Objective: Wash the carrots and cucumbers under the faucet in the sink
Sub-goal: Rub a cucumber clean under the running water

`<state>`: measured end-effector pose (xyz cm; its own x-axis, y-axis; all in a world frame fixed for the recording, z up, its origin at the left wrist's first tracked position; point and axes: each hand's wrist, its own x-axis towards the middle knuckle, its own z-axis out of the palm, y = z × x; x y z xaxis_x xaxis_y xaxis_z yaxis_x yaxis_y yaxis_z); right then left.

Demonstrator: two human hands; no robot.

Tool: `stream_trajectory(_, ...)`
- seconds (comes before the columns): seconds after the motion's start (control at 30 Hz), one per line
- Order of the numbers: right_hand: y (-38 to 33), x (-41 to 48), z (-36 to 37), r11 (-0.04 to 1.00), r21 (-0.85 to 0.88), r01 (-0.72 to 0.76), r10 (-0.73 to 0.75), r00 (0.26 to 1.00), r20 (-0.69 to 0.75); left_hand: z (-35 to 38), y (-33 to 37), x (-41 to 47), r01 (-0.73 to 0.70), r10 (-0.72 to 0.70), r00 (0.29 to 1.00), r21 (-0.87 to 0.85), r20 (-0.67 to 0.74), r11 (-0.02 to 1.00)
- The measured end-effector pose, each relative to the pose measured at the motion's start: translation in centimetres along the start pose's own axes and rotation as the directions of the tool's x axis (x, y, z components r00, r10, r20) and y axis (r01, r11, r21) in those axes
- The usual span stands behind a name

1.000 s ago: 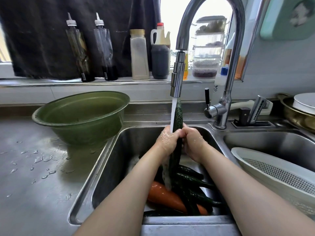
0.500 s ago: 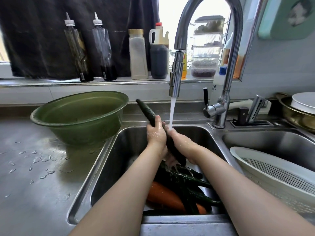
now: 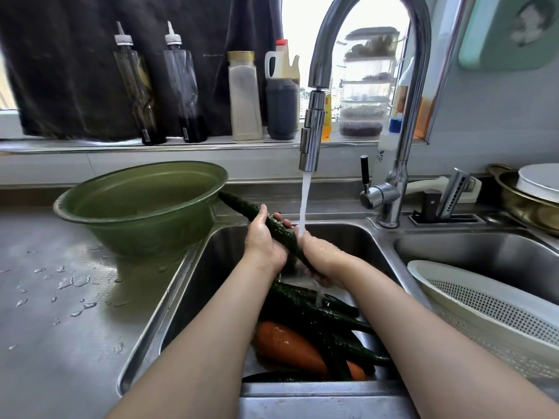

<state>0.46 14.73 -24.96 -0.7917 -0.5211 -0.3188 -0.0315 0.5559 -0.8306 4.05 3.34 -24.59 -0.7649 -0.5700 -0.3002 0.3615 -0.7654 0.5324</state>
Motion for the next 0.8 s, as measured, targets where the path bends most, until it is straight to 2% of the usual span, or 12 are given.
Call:
stream_trajectory(0.07,0.4,0.4,0.0,0.997,0.013,-0.075,0.075,0.997,0.026,-0.3,0.3,0.5,-0.039,0.039,0.999,0.019,-0.004,0.999)
stream_trajectory(0.17,0.7,0.0,-0.7,0.984,-0.105,-0.144,0.152,0.986,0.072,-0.8,0.5,1.0,-0.034,0.034,0.999,0.024,-0.001,0.999)
stream_trajectory(0.23,0.6,-0.3,-1.2,0.971,-0.178,-0.158,0.159,0.987,-0.005,-0.7,0.6,0.6,-0.008,0.008,1.0,0.009,-0.01,1.0)
stream_trajectory(0.33,0.2,-0.1,-1.6,0.966,-0.225,-0.125,0.097,0.986,-0.132,-0.4,0.8,0.0,0.029,-0.029,1.0,-0.061,-0.001,0.998)
stream_trajectory(0.47,0.5,0.7,-1.7,0.974,-0.167,-0.154,0.124,0.976,-0.178,-0.5,0.8,-0.5,0.032,-0.032,0.999,-0.052,0.003,0.998)
stream_trajectory(0.6,1.5,1.2,-1.9,0.92,-0.388,-0.063,-0.078,0.939,-0.336,-0.3,-0.2,-1.1,0.065,-0.066,0.998,0.057,0.015,0.996)
stream_trajectory(0.67,1.8,1.6,-1.9,0.944,-0.331,0.016,-0.131,0.935,-0.331,0.0,-0.4,-1.6,0.083,-0.087,0.995,0.073,0.047,0.994)
stream_trajectory(0.8,1.5,1.4,-2.0,0.993,-0.036,0.117,-0.122,0.946,-0.3,0.3,-0.5,-3.1,0.173,-0.185,0.977,0.108,0.108,0.979)
